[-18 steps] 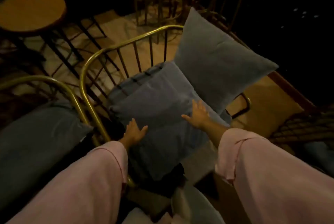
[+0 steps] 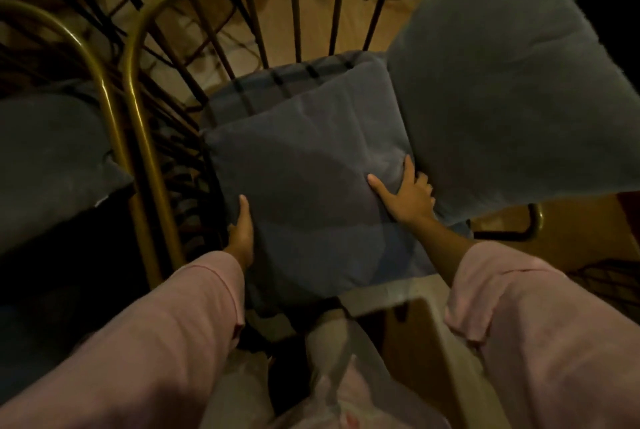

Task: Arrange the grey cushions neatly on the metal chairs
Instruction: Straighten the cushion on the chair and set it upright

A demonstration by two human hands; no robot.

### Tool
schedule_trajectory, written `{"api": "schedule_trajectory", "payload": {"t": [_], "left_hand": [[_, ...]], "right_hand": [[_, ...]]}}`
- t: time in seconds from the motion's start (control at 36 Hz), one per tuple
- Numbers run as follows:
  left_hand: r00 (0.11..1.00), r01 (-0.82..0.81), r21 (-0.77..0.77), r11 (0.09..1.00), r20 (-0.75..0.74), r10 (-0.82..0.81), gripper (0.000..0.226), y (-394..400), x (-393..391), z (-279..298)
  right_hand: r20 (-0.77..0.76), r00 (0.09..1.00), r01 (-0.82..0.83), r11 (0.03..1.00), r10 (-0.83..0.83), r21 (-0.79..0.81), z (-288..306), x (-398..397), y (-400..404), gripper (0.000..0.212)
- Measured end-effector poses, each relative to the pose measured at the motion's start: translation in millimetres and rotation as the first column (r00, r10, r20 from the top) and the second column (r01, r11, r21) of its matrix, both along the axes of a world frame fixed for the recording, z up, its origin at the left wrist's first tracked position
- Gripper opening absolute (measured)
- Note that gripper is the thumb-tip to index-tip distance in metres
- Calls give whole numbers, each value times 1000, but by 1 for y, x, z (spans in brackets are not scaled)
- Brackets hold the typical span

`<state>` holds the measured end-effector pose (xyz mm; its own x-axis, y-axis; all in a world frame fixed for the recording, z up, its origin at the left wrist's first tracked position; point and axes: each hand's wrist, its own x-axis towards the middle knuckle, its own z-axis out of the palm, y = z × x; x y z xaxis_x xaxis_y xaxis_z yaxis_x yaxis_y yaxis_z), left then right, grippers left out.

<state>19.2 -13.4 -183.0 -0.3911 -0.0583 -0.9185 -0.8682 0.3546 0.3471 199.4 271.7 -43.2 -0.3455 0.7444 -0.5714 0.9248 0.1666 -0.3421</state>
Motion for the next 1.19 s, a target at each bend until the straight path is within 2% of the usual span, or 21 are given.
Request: {"api": "schedule_trajectory", "payload": {"t": [0.14, 0.17, 0.25, 0.31, 0.42, 0.47, 0.61, 0.72, 0.89, 1.08, 1.14, 1.19], "left_hand": [[997, -72, 265, 962, -2, 75, 120, 22, -8, 41], [995, -94, 280, 955, 3, 96, 117, 22, -10, 46], [981, -189, 184, 964, -2, 193, 121, 36, -4, 105], [967, -230, 120, 966, -86, 241, 114, 44, 2, 141], [921, -315, 150, 937, -192, 340, 106, 45, -7, 186], [912, -298, 207, 932, -225, 342, 105, 40, -22, 207], [904, -203, 311, 928, -304, 300, 93, 24, -66, 261], [837, -137, 387, 912, -447, 316, 79, 11, -96, 308], [750, 7, 405, 914, -607, 263, 97, -53, -140, 378], [627, 10, 205, 979, -764, 153, 120, -180, -196, 413], [598, -13, 157, 988, -790, 133, 116, -218, -207, 418], [569, -57, 149, 987, -808, 154, 101, -255, -217, 418]], "right_hand": [[-18, 996, 90, 995, -90, -39, 3, -11, 6, 114], [-31, 994, 103, 994, -105, -45, 6, -12, 7, 114], [-94, 985, 137, 989, -142, -52, 16, -11, 7, 116], [-141, 976, 158, 985, -166, -69, 26, -12, 2, 115], [-240, 953, 170, 982, -186, -87, 59, -22, -15, 104], [-290, 933, 190, 976, -213, -103, 74, -28, -22, 99], [-411, 867, 261, 959, -282, -107, 115, -43, -41, 104], [-523, 796, 317, 946, -306, -72, 155, -66, -65, 110], [-666, 706, 290, 956, -239, -36, 216, -129, -121, 111], [-778, 624, 138, 990, -65, 28, 242, -219, -224, 109], [-801, 599, 75, 997, -16, 36, 241, -244, -255, 110], [-808, 589, -3, 1000, 24, 28, 238, -268, -287, 111]]}}
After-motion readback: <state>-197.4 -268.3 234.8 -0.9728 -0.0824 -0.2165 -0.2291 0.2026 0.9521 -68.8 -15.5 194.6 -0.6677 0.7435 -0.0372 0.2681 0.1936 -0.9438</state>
